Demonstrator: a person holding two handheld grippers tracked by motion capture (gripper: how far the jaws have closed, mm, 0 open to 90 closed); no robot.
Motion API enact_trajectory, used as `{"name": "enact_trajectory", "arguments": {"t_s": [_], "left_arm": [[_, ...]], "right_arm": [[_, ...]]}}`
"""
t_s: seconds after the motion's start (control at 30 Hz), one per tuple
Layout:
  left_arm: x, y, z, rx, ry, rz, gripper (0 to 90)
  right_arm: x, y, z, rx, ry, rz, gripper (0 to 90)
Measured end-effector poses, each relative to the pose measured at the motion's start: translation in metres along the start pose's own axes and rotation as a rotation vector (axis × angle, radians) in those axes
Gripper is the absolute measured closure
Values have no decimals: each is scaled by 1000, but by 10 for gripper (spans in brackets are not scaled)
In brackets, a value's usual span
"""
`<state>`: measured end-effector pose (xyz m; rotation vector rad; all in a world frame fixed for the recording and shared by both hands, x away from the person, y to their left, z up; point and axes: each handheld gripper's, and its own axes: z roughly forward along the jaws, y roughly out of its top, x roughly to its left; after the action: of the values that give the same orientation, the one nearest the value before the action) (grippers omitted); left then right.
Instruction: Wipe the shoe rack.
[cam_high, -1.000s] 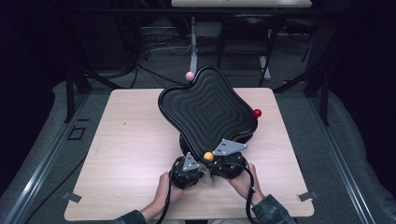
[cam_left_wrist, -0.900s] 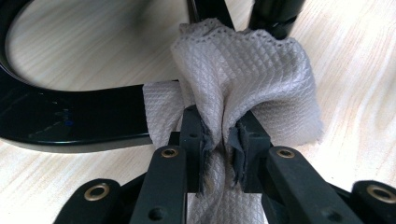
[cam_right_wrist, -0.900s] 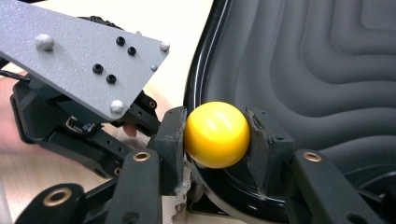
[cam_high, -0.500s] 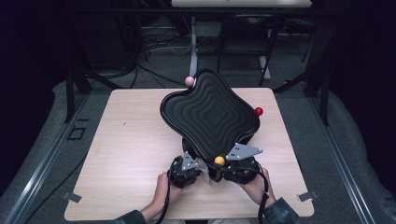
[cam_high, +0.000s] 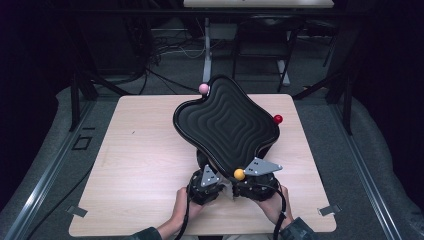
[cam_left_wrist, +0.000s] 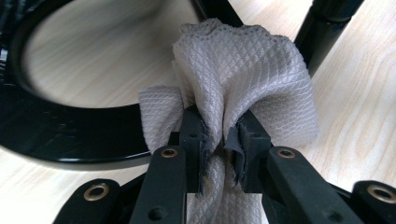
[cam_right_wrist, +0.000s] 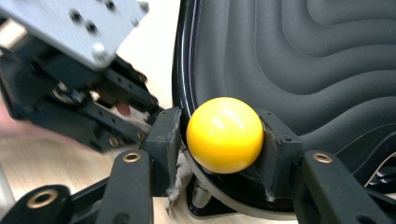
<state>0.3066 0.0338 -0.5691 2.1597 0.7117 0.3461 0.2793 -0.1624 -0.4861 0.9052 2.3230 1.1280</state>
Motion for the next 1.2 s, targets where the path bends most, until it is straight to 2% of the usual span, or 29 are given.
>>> {"name": "enact_trajectory", "arguments": {"t_s": [0.17, 0.23, 0.37, 0.47, 0.6, 0.7, 0.73, 0.87, 1.1, 1.13, 1.2], "left_arm": [[-3, 1, 3, -12, -6, -1, 757], [-5, 2, 5, -20, -24, -2, 757], [-13, 3, 7, -21, -47, 18, 757], [-17, 4, 10, -23, -52, 27, 760], [-20, 5, 12, -27, -52, 32, 766], [-20, 5, 12, -28, -49, 37, 767], [-19, 5, 11, -26, -47, 38, 768], [-13, 4, 10, -22, -27, 31, 770], [9, 1, 8, -21, 38, -1, 772], [11, 1, 7, -23, 44, -5, 772], [17, 1, 8, -25, 59, -17, 771]], "right_arm": [[-4, 0, -1, -6, 50, 18, 591], [-4, 0, -1, -11, 46, 17, 591], [-7, -1, -4, -6, 46, 20, 583], [-7, -1, -7, -38, 34, 40, 582], [-5, -1, -6, -39, 6, 32, 594], [-4, -1, -7, -35, 5, 24, 595], [-5, 0, -8, -18, 0, 17, 595], [-6, -1, -8, -24, 1, 12, 595], [-11, -2, -12, -7, 17, 8, 594], [-13, -1, -14, 10, 18, 2, 594], [-14, -2, -14, 2, 16, 10, 594]]}}
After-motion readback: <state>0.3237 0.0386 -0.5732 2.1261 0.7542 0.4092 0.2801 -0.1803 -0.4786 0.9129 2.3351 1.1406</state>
